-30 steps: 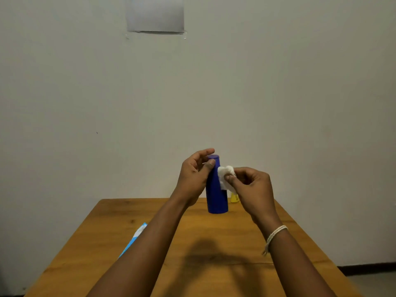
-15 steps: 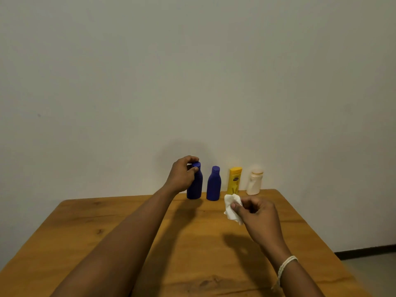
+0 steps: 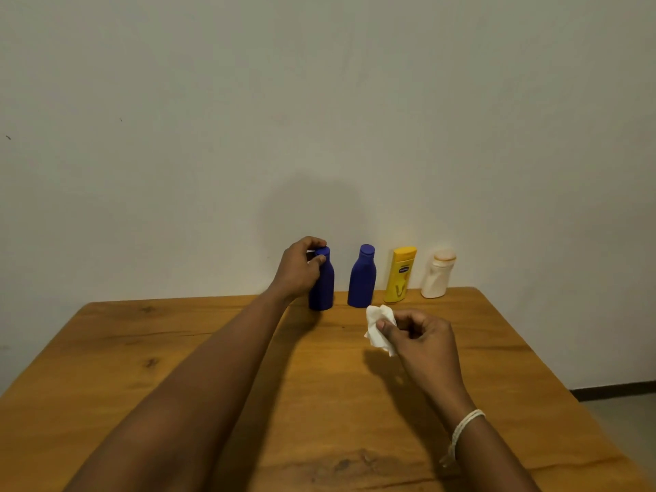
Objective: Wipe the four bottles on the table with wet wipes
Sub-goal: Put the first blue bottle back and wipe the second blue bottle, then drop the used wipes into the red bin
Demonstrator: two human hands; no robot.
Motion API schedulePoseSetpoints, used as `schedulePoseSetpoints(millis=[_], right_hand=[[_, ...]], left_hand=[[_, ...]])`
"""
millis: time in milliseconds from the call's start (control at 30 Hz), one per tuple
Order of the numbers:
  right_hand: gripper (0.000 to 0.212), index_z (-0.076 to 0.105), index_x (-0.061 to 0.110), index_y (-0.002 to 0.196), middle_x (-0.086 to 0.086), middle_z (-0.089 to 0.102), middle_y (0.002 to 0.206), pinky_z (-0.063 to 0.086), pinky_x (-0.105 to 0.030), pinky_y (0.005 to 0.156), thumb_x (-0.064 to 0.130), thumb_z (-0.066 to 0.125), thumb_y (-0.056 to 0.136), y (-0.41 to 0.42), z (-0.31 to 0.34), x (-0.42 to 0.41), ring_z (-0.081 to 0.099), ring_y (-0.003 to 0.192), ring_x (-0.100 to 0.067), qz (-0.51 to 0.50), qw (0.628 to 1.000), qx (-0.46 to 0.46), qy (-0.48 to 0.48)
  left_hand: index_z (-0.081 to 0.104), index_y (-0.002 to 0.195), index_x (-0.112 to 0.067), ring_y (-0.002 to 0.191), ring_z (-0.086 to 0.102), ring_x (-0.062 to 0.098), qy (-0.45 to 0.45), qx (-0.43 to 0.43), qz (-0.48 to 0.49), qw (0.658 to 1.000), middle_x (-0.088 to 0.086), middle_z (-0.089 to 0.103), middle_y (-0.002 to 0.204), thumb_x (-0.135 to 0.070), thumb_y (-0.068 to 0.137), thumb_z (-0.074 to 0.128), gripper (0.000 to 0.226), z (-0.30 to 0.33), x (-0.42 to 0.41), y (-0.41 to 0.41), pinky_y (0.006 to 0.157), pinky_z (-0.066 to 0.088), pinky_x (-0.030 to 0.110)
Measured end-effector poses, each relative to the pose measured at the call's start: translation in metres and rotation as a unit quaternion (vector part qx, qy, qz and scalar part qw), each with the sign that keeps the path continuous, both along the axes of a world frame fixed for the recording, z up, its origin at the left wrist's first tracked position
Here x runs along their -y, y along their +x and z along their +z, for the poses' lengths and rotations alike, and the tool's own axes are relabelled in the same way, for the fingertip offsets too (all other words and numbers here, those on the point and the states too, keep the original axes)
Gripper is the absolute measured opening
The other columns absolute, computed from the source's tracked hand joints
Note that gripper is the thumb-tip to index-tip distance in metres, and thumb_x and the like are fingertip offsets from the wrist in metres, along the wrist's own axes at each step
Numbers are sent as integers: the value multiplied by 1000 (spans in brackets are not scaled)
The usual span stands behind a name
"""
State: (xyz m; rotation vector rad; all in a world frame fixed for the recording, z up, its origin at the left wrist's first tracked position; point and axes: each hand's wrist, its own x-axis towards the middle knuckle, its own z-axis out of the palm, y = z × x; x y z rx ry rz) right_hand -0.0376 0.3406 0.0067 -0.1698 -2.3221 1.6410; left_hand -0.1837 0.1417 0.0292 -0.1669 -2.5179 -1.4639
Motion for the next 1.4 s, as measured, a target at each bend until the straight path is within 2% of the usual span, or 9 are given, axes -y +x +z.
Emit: schedulePoseSetpoints(millis=[433, 567, 767, 933, 1033, 1100, 1167, 1300, 1400], right_hand=[[20, 75, 21, 104, 20, 69, 86, 49, -8, 52, 23, 76, 84, 3, -5, 10, 66, 76, 2, 1, 1000, 26, -15], [22, 74, 20, 106, 15, 71, 90, 50, -12, 58, 23, 76, 84, 7, -5, 8, 67, 80, 0, 4, 999, 33, -34], [22, 70, 23, 106, 11, 71, 96, 51, -11, 53, 21, 75, 85, 19, 4, 8, 67, 86, -3, 27, 994, 38, -94], [14, 72, 23, 98, 2, 77, 97, 62, -33, 79, 15, 73, 87, 37, 26, 5, 73, 89, -14, 39, 982, 39, -178], [14, 70, 24, 97, 3, 76, 94, 62, -31, 76, 12, 70, 89, 53, 45, 4, 73, 87, -13, 51, 980, 25, -191], [15, 69, 24, 96, 6, 74, 93, 62, -27, 72, 11, 69, 90, 66, 61, 4, 73, 86, -11, 57, 979, 6, -197], [15, 70, 15, 104, 0, 76, 96, 62, -29, 73, 10, 69, 90, 80, 79, 5, 73, 87, -14, 60, 978, -6, -201], [23, 67, 9, 114, -8, 77, 101, 62, -40, 81, 8, 67, 92, 113, 111, 9, 75, 91, -22, 66, 975, -34, -209], [23, 65, 7, 114, -12, 76, 102, 62, -40, 81, 6, 67, 92, 130, 128, 13, 75, 90, -24, 66, 974, -55, -209]], left_hand=[[51, 135, -15, 126, 52, 20, -28, 8, -11, 1000, 3, 54, 140, 1, 97, 57, 41, -1, -3, -3, 87, 45, 20], [47, 139, -18, 131, 50, 19, -26, -4, -11, 1000, -1, 52, 144, -1, 95, 60, 49, 0, -3, -1, 88, 42, 19], [44, 141, -21, 135, 46, 19, 1, -17, 23, 1000, -2, 48, 147, -5, 93, 65, 55, 10, 1, 20, 90, 41, 19], [49, 134, -19, 124, 52, 19, 75, -67, 151, 983, 2, 52, 137, -8, 90, 69, 50, 27, -14, 68, 90, 43, 21], [51, 121, -20, 103, 58, 14, 134, -93, 168, 972, -3, 56, 119, -11, 88, 72, 40, 40, -36, 113, 74, 46, 14], [54, 111, -20, 87, 61, 9, 166, -80, 134, 974, -4, 60, 105, -13, 90, 71, 28, 51, -51, 144, 64, 47, 11], [63, 103, -16, 85, 65, 12, 178, -57, 58, 981, -1, 67, 97, -21, 93, 68, 13, 58, -61, 171, 65, 53, 16], [74, 101, -12, 86, 73, 23, 239, 32, -109, 964, 6, 76, 93, -44, 95, 61, 35, 87, -64, 224, 69, 61, 32], [75, 104, -11, 89, 75, 25, 250, 62, -141, 956, 9, 77, 94, -53, 93, 60, 46, 105, -56, 245, 79, 63, 42]])
